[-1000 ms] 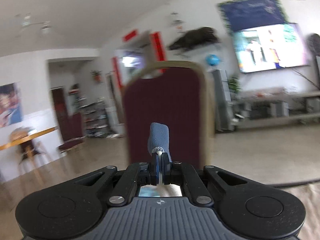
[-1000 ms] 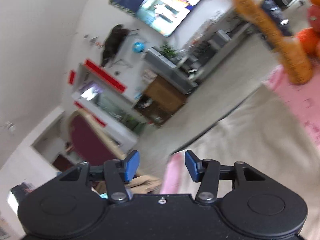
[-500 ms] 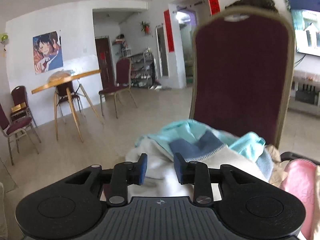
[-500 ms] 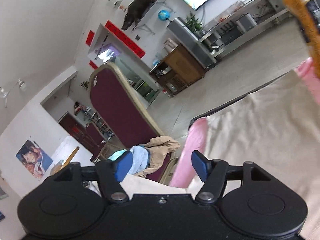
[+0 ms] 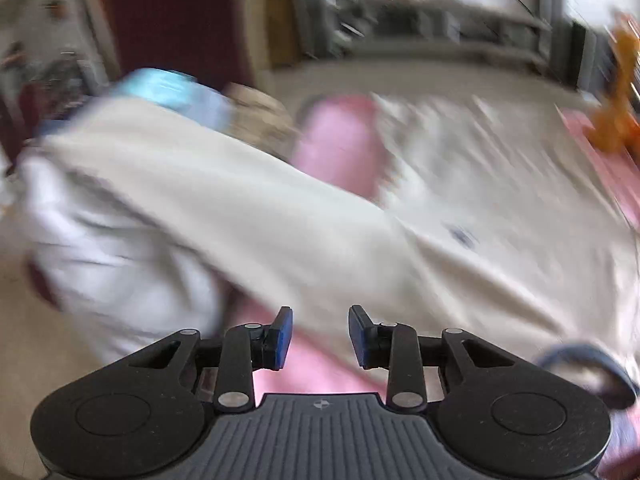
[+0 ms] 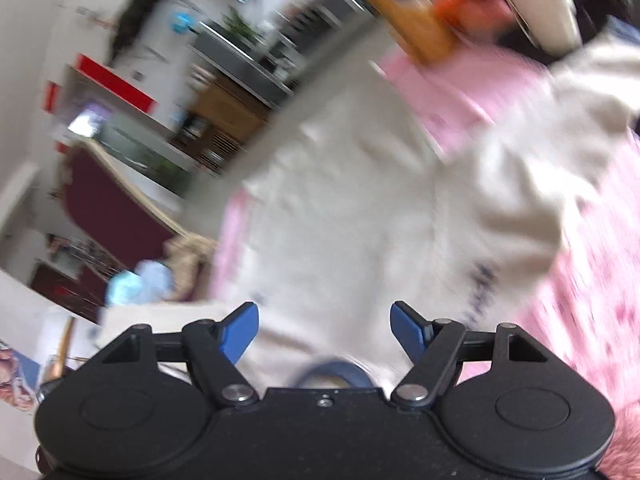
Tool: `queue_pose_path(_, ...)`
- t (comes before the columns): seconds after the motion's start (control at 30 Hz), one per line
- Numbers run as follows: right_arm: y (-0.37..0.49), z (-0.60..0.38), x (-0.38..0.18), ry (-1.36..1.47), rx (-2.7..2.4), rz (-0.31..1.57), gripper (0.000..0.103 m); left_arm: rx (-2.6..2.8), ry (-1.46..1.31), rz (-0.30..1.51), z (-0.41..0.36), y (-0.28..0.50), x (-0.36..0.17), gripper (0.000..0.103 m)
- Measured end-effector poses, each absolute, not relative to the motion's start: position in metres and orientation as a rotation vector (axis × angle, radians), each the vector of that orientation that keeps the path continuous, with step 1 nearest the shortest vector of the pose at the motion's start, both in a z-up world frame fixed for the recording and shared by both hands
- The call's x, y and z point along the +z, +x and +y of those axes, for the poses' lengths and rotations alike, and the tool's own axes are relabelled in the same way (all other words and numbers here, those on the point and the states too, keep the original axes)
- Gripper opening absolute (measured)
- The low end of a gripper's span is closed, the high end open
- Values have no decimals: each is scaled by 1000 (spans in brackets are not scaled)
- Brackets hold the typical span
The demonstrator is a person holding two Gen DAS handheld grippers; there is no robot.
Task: Fold clothes
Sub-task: 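Lift the sleeve with the left gripper and fold it across the body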
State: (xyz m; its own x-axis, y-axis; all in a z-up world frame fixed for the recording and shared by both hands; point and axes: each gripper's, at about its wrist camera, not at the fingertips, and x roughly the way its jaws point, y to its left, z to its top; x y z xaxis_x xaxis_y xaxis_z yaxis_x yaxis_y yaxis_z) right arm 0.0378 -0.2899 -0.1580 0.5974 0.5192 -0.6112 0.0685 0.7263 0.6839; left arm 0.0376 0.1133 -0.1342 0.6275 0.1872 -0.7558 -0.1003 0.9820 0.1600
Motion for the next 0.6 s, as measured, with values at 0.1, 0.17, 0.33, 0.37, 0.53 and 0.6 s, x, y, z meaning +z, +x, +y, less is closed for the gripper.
queue_pose_path(0.1, 45, -282, -174, 638, 200, 977, 26, 138, 143, 876, 93, 55, -141, 32)
queue_pose_path(0.17, 54, -276, -176, 567, 167, 984, 21, 147, 116, 863, 94, 74, -142, 32)
queue_pose_path(0.33, 99, -271, -177, 512, 132, 958, 21, 178, 44, 851, 100, 123, -153, 30)
queue_pose_path(0.37, 109, -272, -179, 516, 124, 954, 21, 193, 24, 870, 105, 134, -159, 30)
queue_pose_path(0.53, 147, -282, -203, 553, 56, 1002, 21, 287, -94, 998, 129, 151, -185, 29)
queue_pose_path(0.6, 151, -285, -212, 539, 12, 1030, 21, 309, -83, 1009, 131, 145, -185, 29)
